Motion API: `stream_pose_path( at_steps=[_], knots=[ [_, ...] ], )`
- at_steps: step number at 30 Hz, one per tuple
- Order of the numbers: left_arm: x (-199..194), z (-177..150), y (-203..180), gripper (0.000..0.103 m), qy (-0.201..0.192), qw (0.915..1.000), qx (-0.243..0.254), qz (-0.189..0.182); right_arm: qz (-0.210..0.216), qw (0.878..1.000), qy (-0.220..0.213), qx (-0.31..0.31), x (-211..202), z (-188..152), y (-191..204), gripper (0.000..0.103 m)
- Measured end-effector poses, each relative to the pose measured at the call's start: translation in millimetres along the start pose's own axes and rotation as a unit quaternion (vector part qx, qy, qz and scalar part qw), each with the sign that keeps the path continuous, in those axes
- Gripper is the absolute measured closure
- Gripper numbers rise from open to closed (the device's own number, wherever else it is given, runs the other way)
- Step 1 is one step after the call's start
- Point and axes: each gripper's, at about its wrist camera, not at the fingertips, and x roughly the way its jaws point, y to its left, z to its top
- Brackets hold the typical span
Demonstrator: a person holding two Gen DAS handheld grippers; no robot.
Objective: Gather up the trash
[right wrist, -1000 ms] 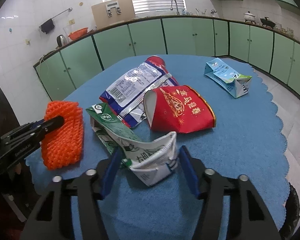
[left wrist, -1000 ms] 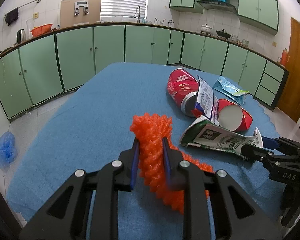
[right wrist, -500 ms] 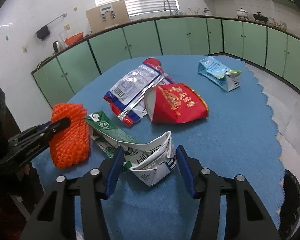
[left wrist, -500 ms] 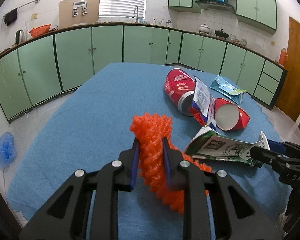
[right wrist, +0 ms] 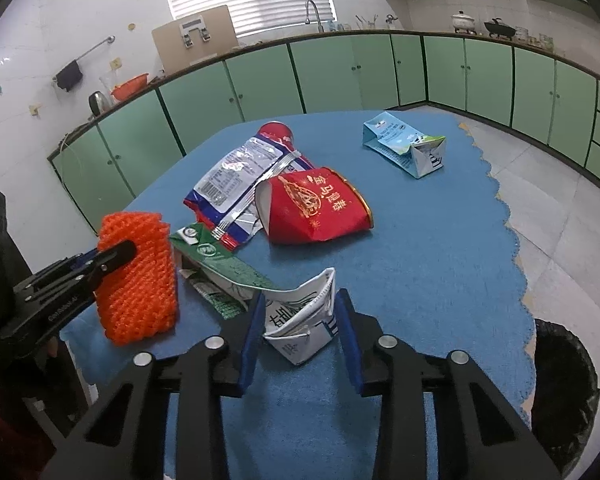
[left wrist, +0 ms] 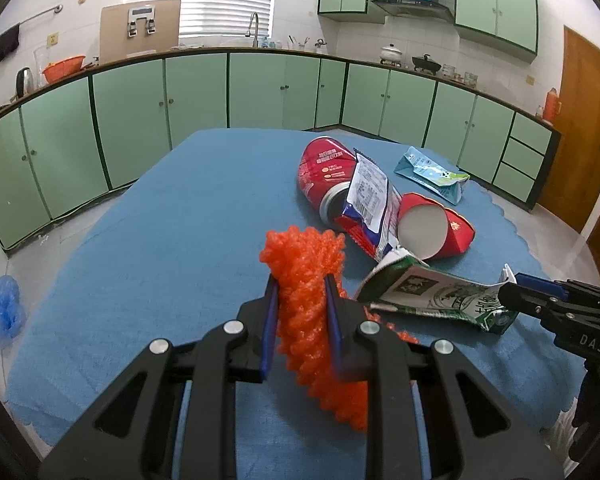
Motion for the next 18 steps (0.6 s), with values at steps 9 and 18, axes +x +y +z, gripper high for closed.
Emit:
stream_pose_path(
  at_steps=[9, 18],
  knots=[
    [-2, 4, -7, 0.083, -0.006, 0.9999, 0.006, -0.008, -0.019, 1.000, -0.007, 0.001, -12, 9, -4, 0.096],
    [-2, 6, -4, 0.083, -0.007, 0.9999, 0.006, -0.006, 0.021, 0.999, -0.013, 0.029, -12, 9, -8, 0.057]
  ],
)
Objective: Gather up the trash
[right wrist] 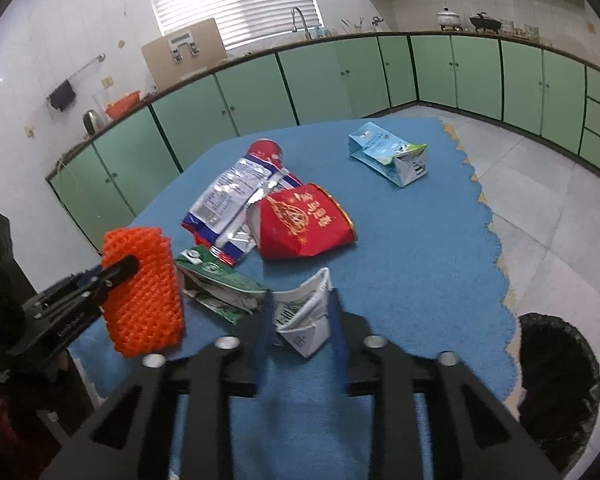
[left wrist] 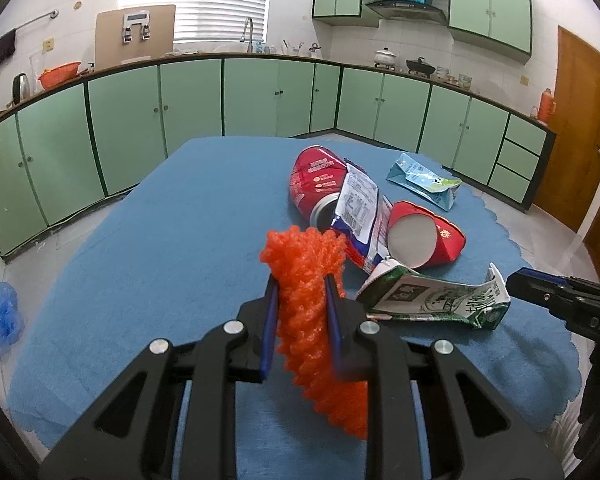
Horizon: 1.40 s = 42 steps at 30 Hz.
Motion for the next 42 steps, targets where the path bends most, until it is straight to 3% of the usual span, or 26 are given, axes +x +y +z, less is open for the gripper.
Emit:
stream_pose_path(
  at_steps=[2, 4, 12, 17, 24, 25, 28, 34, 35, 36, 40, 42],
  knots=[
    [0, 0, 3, 0.083, 0.001, 1.0000, -0.002, 0.002, 0.006, 1.000, 0.002, -0.010, 3, 0, 1, 0.040],
    [1, -1, 4, 0.083, 0.002, 1.0000, -0.003, 0.004, 0.018, 0.999, 0.016, -0.030, 11, 1, 0, 0.035],
    [4, -2, 9, 0.083, 0.006, 0.9999, -0.007, 0.014, 0.012, 0.998, 0.038, -0.056, 29, -8, -7, 0.030],
    [7, -2, 5, 0.083, 0.010, 0.9998, -0.004, 0.015, -0.004, 0.994, 0.049, -0.093, 40, -12, 3, 0.016],
    [10, -2, 5, 0.083, 0.013, 0.9997, -0.007, 0.019, 0.001, 0.992, 0.060, -0.108, 51, -7, 4, 0.012],
    [10, -3, 5, 0.083, 0.014, 0.9997, -0.007, 0.019, 0.000, 0.993, 0.059, -0.105, 51, -6, 4, 0.014],
    [10, -3, 5, 0.083, 0.014, 0.9997, -0.007, 0.019, 0.006, 0.994, 0.052, -0.092, 50, -5, 0, 0.041],
    [8, -4, 4, 0.083, 0.012, 0.9997, -0.008, 0.017, 0.025, 0.996, 0.048, -0.069, 42, -7, -3, 0.051],
    [8, -4, 3, 0.083, 0.012, 0.9998, -0.008, 0.017, 0.028, 0.996, 0.048, -0.063, 40, -9, -4, 0.077],
    [7, -5, 3, 0.083, 0.010, 0.9998, -0.007, 0.016, 0.036, 0.996, 0.054, -0.055, 39, -9, -6, 0.082],
    [5, -5, 2, 0.083, 0.007, 0.9999, -0.006, 0.013, 0.038, 0.995, 0.068, -0.062, 32, -13, -5, 0.081],
    [4, -5, 3, 0.083, 0.007, 0.9999, -0.008, 0.012, 0.041, 0.994, 0.072, -0.073, 30, -13, -2, 0.066]
  ],
)
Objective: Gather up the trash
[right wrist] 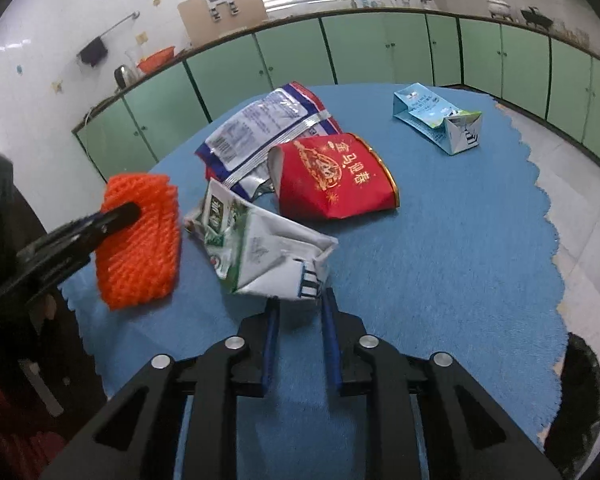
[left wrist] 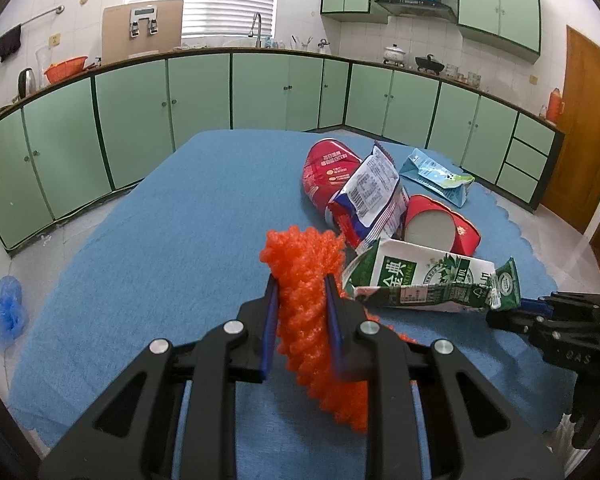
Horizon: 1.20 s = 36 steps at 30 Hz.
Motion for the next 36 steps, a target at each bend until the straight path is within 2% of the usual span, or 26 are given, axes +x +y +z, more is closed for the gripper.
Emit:
stream_pose_path(
  at_steps=[1, 2, 3, 5, 12, 20, 25, 28, 36],
  knots=[
    [0, 0, 0, 0.083, 0.000, 1.0000, 0.000, 0.000, -0.007, 1.000, -0.002, -0.012, 0, 0, 4, 0.047],
    [-1, 0, 1, 0.083, 0.000, 1.0000, 0.000, 0.000, -0.014, 1.000, -0.005, -0.022, 0, 1, 8, 0.035],
    [-1, 0, 2, 0.083, 0.000, 1.0000, 0.000, 0.000, -0.023, 0.999, -0.008, -0.035, 1, 3, 11, 0.033],
    [-1, 0, 4, 0.083, 0.000, 1.0000, -0.001, 0.001, -0.038, 0.998, -0.008, -0.054, 5, 5, 16, 0.033],
    [0, 1, 10, 0.083, 0.001, 0.9999, -0.008, 0.006, -0.048, 0.993, -0.023, -0.106, 10, 11, 38, 0.029],
    [-3, 3, 10, 0.083, -0.004, 0.9999, -0.013, 0.006, -0.031, 0.996, -0.030, -0.084, 5, 9, 39, 0.028],
    [-11, 2, 9, 0.083, -0.010, 0.9998, -0.013, 0.006, -0.027, 0.996, -0.025, -0.084, -4, 0, 43, 0.020],
    [-16, 2, 8, 0.083, -0.014, 0.9998, -0.013, 0.007, -0.023, 0.996, -0.028, -0.082, -7, -1, 44, 0.019],
    [-21, 0, 14, 0.083, -0.013, 0.9997, -0.017, 0.009, -0.022, 0.992, -0.024, -0.122, 10, 5, 63, 0.019]
  ],
)
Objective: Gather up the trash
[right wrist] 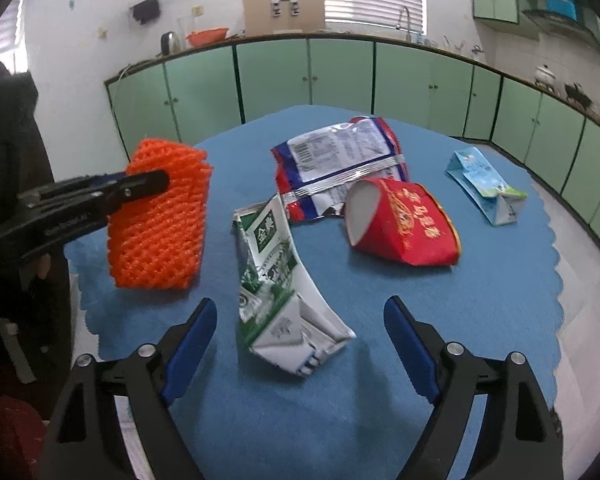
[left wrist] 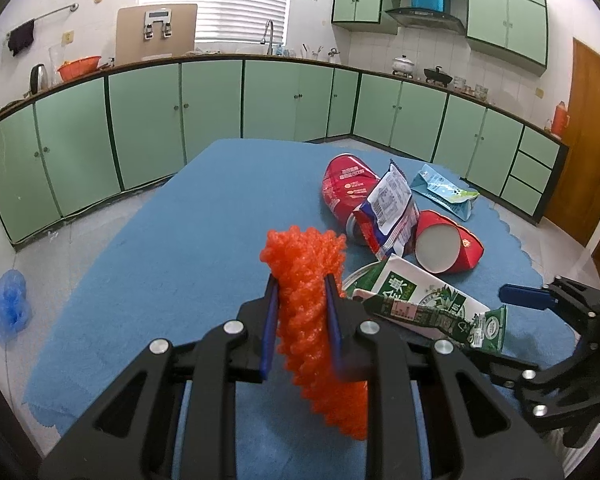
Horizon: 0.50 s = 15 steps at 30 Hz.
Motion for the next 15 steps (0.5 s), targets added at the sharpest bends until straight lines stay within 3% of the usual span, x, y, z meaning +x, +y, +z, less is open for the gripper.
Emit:
stream_pose_path(
  at_steps=[3, 6, 7, 15],
  knots=[
    [1, 2, 3, 0.083, 0.001, 1.0000, 0.000, 0.002, 0.004, 1.000, 0.001, 0.001, 9, 3, 2, 0.020],
    [1, 3, 5, 0.083, 0.001, 1.0000, -0.003, 0.005, 0.016, 1.000, 0.010, 0.008, 16, 3, 0, 0.035],
    [1, 3, 5, 0.083, 0.001, 1.0000, -0.004, 0.005, 0.022, 1.000, 0.013, 0.012, 17, 3, -1, 0.047],
    [0, 3, 0, 0.083, -0.002, 1.0000, -0.002, 0.001, 0.044, 0.997, 0.003, 0.058, 3, 1, -14, 0.060]
  ],
)
